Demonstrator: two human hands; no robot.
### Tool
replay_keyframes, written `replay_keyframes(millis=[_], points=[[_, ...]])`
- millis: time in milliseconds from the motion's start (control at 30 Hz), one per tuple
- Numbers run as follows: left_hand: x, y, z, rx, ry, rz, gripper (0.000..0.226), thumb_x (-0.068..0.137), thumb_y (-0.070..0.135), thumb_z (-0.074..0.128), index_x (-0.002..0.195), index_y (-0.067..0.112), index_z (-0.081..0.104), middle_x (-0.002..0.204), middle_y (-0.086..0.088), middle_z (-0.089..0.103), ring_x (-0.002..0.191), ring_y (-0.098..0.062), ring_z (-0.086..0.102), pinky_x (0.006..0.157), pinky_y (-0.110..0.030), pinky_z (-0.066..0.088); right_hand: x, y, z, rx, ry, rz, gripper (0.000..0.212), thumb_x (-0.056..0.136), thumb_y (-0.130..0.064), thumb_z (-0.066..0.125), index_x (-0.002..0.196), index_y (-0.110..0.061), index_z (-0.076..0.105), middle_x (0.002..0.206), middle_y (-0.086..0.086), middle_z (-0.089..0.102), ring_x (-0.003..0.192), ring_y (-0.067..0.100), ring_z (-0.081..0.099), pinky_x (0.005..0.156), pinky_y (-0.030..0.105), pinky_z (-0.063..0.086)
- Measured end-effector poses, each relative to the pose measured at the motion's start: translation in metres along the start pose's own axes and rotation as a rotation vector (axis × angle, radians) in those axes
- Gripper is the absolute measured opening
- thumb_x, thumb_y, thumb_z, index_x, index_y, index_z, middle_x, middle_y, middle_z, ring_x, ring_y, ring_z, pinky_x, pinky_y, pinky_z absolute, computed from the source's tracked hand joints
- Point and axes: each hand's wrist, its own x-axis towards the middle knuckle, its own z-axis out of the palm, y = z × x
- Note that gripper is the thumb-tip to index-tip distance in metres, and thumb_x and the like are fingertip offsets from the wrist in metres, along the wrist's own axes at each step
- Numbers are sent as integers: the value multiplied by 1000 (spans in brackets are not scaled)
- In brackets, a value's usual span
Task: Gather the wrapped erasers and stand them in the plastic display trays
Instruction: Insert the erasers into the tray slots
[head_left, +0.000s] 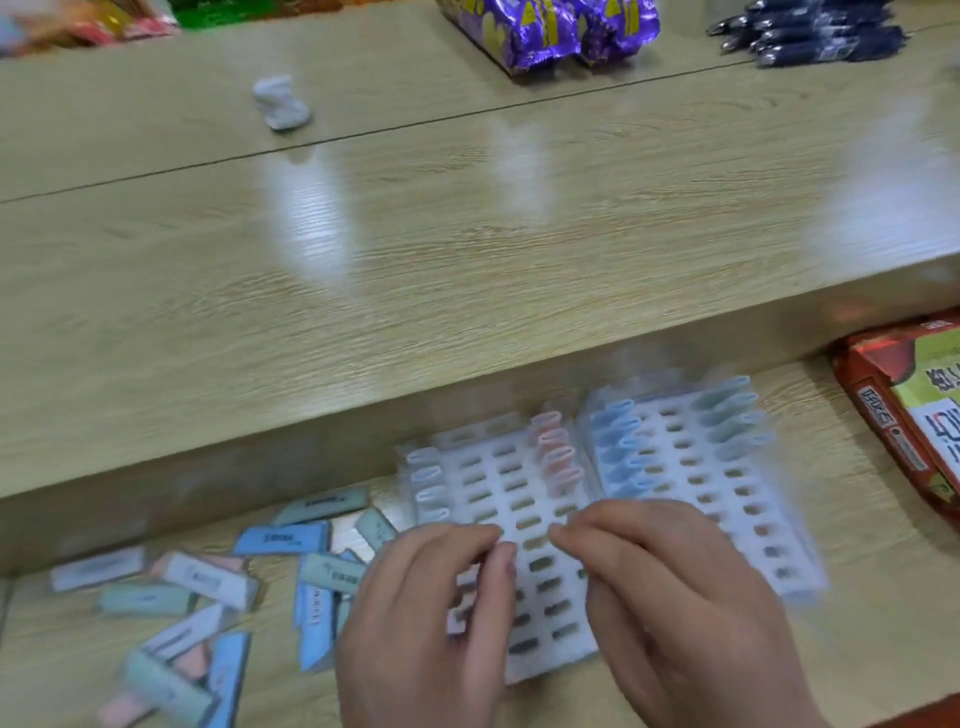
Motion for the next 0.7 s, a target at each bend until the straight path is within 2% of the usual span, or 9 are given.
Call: replay_keyframes(millis=[100, 200, 267, 300, 333, 400, 500, 600, 700], points=[[11, -33, -41, 51, 113, -80, 11, 84, 30, 63, 82, 22, 71, 71, 9, 59, 55, -9, 46, 57, -15, 39, 15, -47, 37, 19, -125, 1, 41, 83, -13, 57, 117, -33, 65, 117, -15, 62, 95, 8, 64, 66, 25, 56], [13, -74, -76, 178, 114, -220, 22, 81, 41, 58, 89, 25, 71, 74, 9, 60, 60, -5, 49, 59, -17, 42, 27, -82, 84, 21, -202, -10, 31, 87, -26, 49, 115, -36, 58, 110, -14, 64, 86, 9, 67, 54, 19, 54], [10, -99, -94, 276, 64, -275, 24, 76, 46, 54, 95, 35, 65, 78, 6, 58, 64, -2, 52, 61, -31, 50, 37, -96, 112, -25, -288, 27, 40, 66, -29, 74, 105, -33, 65, 99, -11, 66, 75, 12, 67, 44, 17, 49], [9, -109, -100, 313, 35, -264, 28, 75, 45, 53, 100, 36, 61, 82, 5, 57, 67, -4, 57, 62, -32, 52, 39, -98, 125, -84, -347, 45, 46, 53, -29, 83, 97, -31, 69, 93, -10, 67, 71, 13, 66, 41, 18, 47], [8, -119, -104, 340, 2, -232, 30, 75, 43, 53, 104, 35, 59, 88, 1, 57, 73, -17, 65, 66, -33, 52, 42, -100, 137, -147, -384, 62, 44, 49, -29, 85, 91, -30, 71, 88, -10, 66, 69, 13, 65, 41, 20, 48], [6, -132, -105, 377, -65, -181, 31, 74, 40, 53, 103, 32, 62, 95, -3, 56, 76, -35, 69, 72, -33, 48, 47, -102, 153, -219, -410, 54, 31, 55, -28, 81, 85, -29, 71, 81, -8, 63, 67, 16, 63, 44, 24, 49], [3, -130, -99, 413, -220, -182, 31, 64, 47, 56, 86, 30, 69, 88, -7, 60, 65, -35, 65, 62, -37, 51, 52, -104, 166, -269, -430, 34, 32, 53, -40, 85, 80, -29, 70, 76, -9, 62, 66, 16, 62, 47, 26, 49], [-6, -120, -89, 488, -449, -261, 46, 52, 57, 54, 81, 26, 71, 85, -4, 58, 63, -32, 62, 47, -36, 49, 58, -108, 172, -306, -436, 6, 34, 48, -42, 89, 69, -28, 67, 69, -10, 60, 63, 16, 60, 44, 25, 43], [-10, -114, -83, 447, -447, -337, 41, 53, 53, 51, 78, 26, 69, 83, -1, 59, 63, -30, 60, 45, -32, 43, 63, -111, 174, -330, -427, -10, 36, 40, -37, 91, 60, -24, 64, 60, -7, 57, 55, 17, 57, 42, 24, 39]])
